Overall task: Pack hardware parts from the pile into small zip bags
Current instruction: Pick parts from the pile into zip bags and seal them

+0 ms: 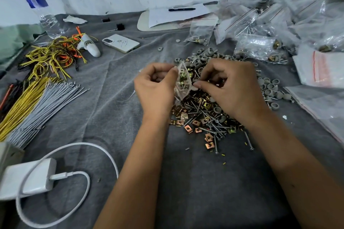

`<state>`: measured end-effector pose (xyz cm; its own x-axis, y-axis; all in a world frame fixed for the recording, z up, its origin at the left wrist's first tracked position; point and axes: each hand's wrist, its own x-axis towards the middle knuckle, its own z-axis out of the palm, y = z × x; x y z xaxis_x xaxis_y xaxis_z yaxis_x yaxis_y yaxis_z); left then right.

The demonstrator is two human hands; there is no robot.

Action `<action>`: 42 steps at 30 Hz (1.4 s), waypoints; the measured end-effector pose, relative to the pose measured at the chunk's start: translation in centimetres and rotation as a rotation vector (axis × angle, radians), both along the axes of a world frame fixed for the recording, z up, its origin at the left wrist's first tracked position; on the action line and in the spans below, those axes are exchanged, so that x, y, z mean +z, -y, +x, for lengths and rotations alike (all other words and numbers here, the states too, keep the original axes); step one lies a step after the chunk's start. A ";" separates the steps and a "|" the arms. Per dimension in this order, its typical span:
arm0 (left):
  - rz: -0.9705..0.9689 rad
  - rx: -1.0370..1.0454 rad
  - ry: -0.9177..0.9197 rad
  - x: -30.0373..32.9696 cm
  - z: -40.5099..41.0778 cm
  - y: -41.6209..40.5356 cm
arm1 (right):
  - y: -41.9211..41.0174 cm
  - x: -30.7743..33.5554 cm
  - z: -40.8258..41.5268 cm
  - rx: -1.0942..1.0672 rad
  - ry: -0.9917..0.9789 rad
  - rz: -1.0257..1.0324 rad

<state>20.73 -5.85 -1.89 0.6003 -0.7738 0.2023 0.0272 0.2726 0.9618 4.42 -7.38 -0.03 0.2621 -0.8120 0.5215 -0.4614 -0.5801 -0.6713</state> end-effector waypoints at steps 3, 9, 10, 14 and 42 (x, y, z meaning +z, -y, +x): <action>-0.019 0.038 -0.143 0.1 0.5 0.2 | 0.2 0.0 -0.4 0.051 -0.252 -0.027; -0.035 0.069 -0.231 0.1 1.1 0.2 | 1.0 0.0 -1.2 0.168 -0.701 0.156; -0.029 0.067 -0.224 0.2 1.0 0.1 | 1.0 -0.1 -1.2 0.177 -0.697 0.143; -0.009 0.043 -0.179 0.2 1.0 0.1 | 1.5 -0.5 -1.3 0.179 -0.578 0.077; 0.124 -0.220 -0.436 0.8 2.0 -0.2 | 0.8 -1.3 0.7 0.051 -0.102 -0.161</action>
